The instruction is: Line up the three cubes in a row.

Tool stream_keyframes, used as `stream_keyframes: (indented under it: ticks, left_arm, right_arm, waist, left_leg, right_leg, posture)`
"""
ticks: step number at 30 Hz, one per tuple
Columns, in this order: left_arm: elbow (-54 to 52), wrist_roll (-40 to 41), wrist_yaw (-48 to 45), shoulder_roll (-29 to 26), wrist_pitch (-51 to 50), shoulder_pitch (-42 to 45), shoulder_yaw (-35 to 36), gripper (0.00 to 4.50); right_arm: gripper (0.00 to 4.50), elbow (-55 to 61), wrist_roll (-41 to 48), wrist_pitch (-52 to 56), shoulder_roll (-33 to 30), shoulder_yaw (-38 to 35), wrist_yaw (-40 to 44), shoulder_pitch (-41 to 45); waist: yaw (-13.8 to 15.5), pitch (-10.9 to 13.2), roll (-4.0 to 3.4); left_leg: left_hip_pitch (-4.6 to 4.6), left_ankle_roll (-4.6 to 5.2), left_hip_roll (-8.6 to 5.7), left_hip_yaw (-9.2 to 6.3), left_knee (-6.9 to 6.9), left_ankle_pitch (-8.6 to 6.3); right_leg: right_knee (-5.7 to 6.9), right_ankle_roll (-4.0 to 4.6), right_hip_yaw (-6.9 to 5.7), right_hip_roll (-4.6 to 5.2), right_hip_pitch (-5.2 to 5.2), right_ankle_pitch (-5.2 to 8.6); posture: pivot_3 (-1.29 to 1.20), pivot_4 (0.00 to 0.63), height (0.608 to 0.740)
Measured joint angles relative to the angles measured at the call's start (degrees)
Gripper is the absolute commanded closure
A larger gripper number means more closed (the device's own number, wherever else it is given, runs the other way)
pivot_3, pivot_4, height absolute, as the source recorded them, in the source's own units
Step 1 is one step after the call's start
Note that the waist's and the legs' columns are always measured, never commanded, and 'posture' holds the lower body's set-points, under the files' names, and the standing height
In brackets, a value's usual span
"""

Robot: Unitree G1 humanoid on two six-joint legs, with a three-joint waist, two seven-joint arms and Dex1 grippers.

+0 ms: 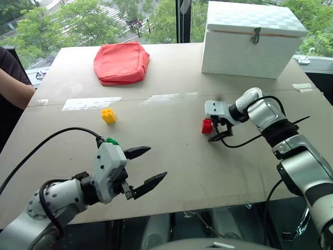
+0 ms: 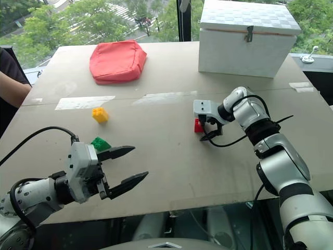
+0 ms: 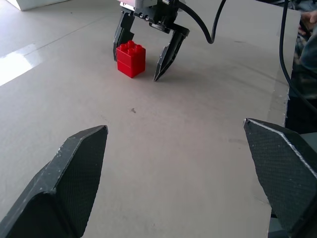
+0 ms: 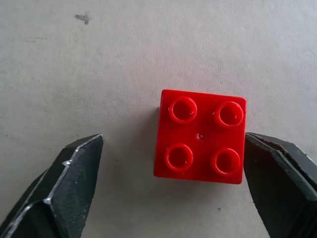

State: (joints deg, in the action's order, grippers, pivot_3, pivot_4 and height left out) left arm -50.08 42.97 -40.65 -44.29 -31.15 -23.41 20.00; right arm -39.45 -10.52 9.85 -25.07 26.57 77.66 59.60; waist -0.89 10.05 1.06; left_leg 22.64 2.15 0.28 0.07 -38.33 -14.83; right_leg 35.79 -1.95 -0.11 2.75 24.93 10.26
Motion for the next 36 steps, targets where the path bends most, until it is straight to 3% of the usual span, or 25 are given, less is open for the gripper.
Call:
stream_keyframes:
  ticks: [4,6,9,11,13,18,21,26,30,34,36]
  left_arm:
    - [1.01,0.86,1.88,3.66,0.14,-1.88,2.33,0.00]
    - [4.21,1.86,4.31,6.74,0.20,-1.74,5.35,0.00]
    - [7.65,0.67,6.22,7.00,0.25,-0.73,7.15,0.00]
    - [12.21,-1.51,8.74,6.73,0.06,1.33,9.13,0.00]
    - [15.80,-3.63,10.18,5.36,-0.18,3.53,10.42,0.00]
    - [25.06,-6.79,6.25,-0.95,-1.25,8.50,8.65,0.00]
    - [31.63,-8.56,1.17,-6.34,-1.89,13.23,5.80,0.00]
    - [37.70,-11.16,-4.40,-9.63,-2.15,18.97,0.51,0.00]
    - [42.82,-15.15,-8.13,-10.56,-0.75,22.97,-5.75,1.20]
    - [46.60,-17.42,-10.54,-10.49,1.08,26.30,-8.47,3.24]
    - [47.55,-18.21,-11.64,-10.30,2.31,27.31,-9.29,3.21]
  right_arm:
    - [0.05,4.03,4.61,-0.02,-1.22,-5.36,-0.47,-1.04]
    - [0.05,14.60,10.92,-0.01,-3.11,-11.84,-0.56,-6.30]
    - [0.05,24.64,18.27,0.08,-3.38,-18.44,-1.37,-12.76]
    - [0.05,35.85,27.42,9.06,-4.12,-22.85,-2.66,-17.82]
    - [0.05,45.55,34.29,17.59,-5.22,-27.31,-5.92,-21.57]
    - [0.05,66.48,37.93,18.66,-9.34,-33.14,-12.09,-41.33]
    - [0.05,72.74,40.53,20.44,-10.62,-34.75,-15.42,-46.41]
    - [0.05,77.09,41.71,21.04,-12.46,-35.97,-19.22,-50.67]
    - [0.00,78.44,41.26,19.77,-12.97,-35.86,-21.00,-53.85]
    - [0.00,79.70,41.27,18.66,-13.65,-35.95,-22.72,-55.15]
    - [0.00,80.14,41.27,18.65,-13.72,-35.96,-23.86,-56.33]
  waist:
    - [0.12,0.01,-0.02]
    - [0.55,0.01,-0.01]
    - [0.73,0.01,0.00]
    - [0.76,0.04,-0.05]
    - [0.76,0.03,-0.03]
    - [1.62,-0.06,0.11]
    - [1.35,-0.01,0.04]
    - [0.91,-0.04,0.08]
    - [0.97,-0.02,0.09]
    - [1.05,0.00,0.13]
    - [1.24,0.00,0.13]
  left_leg:
    - [0.00,0.00,0.00,-0.05,0.00,0.00]
    - [0.05,0.00,0.00,-0.23,-0.01,0.00]
    - [0.10,0.00,-0.01,-0.33,-0.02,0.00]
    - [0.08,0.00,0.00,-0.34,0.00,0.00]
    - [0.07,0.00,0.00,-0.37,-0.03,0.00]
    - [0.02,-0.01,0.01,-0.33,-0.02,-0.01]
    - [-0.07,-0.02,0.05,-0.14,-0.07,0.00]
    - [-0.08,-0.02,0.06,-0.08,-0.01,-0.01]
    - [0.08,-0.03,0.06,-0.08,0.01,-0.02]
    - [0.09,-0.03,0.07,-0.10,0.01,-0.02]
    - [0.09,-0.03,0.07,-0.09,0.00,-0.02]
  right_leg:
    - [0.00,0.00,-0.03,0.00,0.00,0.00]
    - [-0.01,-0.01,-0.16,0.01,-0.06,0.01]
    - [-0.02,-0.01,-0.25,0.00,-0.07,0.01]
    - [0.03,-0.02,-0.24,0.00,-0.07,0.00]
    - [0.06,-0.01,-0.27,0.00,-0.09,0.01]
    - [0.00,-0.23,-0.33,0.02,-0.14,0.16]
    - [0.02,-0.24,-0.21,0.02,-0.13,0.15]
    - [-0.02,-0.24,-0.22,0.09,-0.12,0.16]
    - [-0.03,-0.22,-0.22,0.08,0.04,0.14]
    - [-0.03,-0.24,-0.24,0.08,0.04,0.15]
    - [-0.03,-0.24,-0.23,0.10,0.04,0.15]
  posture:
    - [0.00,0.150,0.740]
    - [0.00,0.150,0.740]
    - [0.00,0.150,0.740]
    - [0.00,0.150,0.740]
    - [0.00,0.150,0.740]
    - [0.00,0.150,0.740]
    - [0.00,0.150,0.740]
    - [0.00,0.150,0.740]
    - [0.00,0.150,0.740]
    - [0.00,0.150,0.740]
    - [0.00,0.150,0.740]
